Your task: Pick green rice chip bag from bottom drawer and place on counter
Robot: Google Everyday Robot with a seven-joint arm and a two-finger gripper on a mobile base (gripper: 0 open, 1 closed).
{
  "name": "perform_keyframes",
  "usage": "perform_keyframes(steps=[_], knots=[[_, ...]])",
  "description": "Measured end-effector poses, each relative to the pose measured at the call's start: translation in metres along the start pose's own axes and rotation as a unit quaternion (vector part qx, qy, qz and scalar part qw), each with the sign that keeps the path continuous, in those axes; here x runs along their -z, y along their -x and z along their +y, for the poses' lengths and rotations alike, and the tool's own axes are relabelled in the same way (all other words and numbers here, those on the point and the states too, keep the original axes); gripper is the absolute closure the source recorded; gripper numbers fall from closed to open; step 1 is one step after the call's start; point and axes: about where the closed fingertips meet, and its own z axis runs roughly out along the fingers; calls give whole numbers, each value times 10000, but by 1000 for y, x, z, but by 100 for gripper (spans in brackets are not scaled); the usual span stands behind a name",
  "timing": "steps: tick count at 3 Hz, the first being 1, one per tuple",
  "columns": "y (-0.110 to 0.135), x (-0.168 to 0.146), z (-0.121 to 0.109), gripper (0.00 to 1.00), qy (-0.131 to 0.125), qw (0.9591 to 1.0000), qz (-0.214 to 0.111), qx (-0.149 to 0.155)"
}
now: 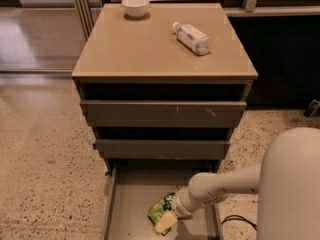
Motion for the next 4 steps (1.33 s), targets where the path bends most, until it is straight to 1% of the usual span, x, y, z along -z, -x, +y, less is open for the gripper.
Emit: perform_keyframes(steps=[1,2,3,4], knots=[[-27,-66,3,0,223,9990,210,-315],[-27,-66,3,0,223,9990,211,-314],[-29,-71,5,0,179,9991,294,-240],[-38,-89,-22,0,-107,9986,112,-503]])
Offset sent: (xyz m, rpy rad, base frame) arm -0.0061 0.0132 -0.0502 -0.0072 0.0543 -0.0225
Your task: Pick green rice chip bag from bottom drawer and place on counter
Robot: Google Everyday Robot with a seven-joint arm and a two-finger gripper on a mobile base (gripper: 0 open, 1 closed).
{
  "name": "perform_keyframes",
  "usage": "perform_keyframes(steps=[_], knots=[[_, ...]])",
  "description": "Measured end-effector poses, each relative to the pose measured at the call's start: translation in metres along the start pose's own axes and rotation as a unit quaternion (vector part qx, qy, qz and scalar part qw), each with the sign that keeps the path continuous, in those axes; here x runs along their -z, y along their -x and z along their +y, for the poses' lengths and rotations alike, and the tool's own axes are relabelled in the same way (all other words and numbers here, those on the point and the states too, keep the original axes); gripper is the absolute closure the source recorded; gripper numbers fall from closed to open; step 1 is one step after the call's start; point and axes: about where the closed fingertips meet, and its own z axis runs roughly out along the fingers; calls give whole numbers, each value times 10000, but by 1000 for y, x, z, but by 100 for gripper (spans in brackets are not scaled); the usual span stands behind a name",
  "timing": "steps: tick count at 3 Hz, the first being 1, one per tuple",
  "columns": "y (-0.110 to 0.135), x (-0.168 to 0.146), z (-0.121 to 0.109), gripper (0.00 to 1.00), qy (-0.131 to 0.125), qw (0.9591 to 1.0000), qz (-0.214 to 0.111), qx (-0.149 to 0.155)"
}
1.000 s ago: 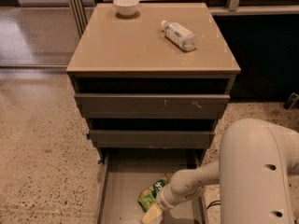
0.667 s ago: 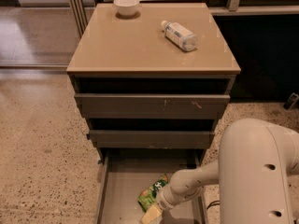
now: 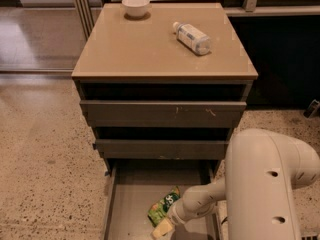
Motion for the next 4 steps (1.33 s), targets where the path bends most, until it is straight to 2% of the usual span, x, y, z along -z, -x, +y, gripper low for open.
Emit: perform_keyframes(steps=[1,2,3,4], knots=[[-3,-29,-37,0,-225,9991,-155,-337],[-5,-34,-47,0,-236,9989,-129,-384],[-4,-39,-84,0,-489,9975,-86,-506],[-4,-39,-84,0,-489,9975,-86,-506]])
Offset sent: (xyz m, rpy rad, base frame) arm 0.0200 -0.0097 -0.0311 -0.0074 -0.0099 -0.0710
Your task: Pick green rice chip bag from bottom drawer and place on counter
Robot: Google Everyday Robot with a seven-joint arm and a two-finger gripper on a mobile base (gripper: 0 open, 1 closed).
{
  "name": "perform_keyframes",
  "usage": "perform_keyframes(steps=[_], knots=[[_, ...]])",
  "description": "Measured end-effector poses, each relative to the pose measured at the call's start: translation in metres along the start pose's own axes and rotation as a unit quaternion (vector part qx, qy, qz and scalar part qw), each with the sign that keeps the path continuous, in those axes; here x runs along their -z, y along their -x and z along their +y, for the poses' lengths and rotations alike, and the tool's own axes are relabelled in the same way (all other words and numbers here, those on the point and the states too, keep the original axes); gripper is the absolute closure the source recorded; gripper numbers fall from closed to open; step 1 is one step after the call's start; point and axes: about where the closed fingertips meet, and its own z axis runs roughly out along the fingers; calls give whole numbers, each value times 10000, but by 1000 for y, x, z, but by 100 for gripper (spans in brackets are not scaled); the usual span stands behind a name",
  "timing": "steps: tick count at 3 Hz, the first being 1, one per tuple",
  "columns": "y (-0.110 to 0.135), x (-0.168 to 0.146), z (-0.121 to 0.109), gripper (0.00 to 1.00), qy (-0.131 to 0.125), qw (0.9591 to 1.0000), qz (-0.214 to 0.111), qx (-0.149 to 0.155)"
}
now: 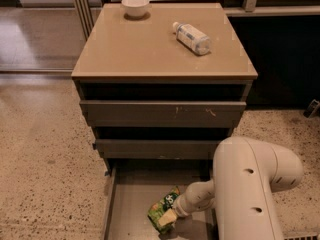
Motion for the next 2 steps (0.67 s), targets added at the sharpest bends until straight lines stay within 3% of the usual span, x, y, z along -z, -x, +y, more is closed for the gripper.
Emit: perform_keyframes(steps=[1,2], knots=[[-3,-7,-9,0,167,9998,84,-74],[-12,-34,-32,0,420,9979,430,-234]])
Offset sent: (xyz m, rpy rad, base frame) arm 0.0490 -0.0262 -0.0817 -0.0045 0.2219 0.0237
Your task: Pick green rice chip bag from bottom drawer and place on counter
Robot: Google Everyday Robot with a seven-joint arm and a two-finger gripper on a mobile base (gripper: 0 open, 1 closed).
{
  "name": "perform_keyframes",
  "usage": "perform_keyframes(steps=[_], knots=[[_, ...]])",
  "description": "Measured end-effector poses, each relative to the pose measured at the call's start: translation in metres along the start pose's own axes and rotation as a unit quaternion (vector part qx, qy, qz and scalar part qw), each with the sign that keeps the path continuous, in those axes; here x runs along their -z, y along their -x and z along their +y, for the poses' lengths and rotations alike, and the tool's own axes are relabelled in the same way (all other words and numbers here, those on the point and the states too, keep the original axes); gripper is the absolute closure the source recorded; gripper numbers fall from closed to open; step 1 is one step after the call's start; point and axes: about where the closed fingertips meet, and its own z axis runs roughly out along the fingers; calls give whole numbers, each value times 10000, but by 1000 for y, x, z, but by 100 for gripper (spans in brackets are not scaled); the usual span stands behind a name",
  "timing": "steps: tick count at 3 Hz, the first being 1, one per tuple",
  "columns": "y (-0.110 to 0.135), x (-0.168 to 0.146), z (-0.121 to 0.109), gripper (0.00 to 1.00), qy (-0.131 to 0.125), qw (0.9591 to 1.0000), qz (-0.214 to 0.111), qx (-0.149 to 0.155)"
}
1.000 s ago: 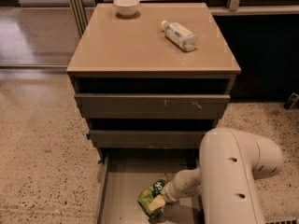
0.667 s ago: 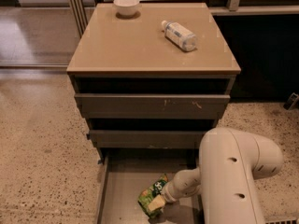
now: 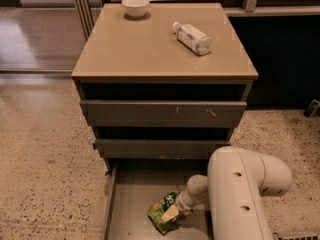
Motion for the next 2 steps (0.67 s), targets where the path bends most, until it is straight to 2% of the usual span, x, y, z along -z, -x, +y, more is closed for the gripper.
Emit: perform_keyframes(steps=[1,2], knots=[[18,3,-13,0,-24,10000,-86,1],[17,3,-13,4,-26,10000,-87,2]])
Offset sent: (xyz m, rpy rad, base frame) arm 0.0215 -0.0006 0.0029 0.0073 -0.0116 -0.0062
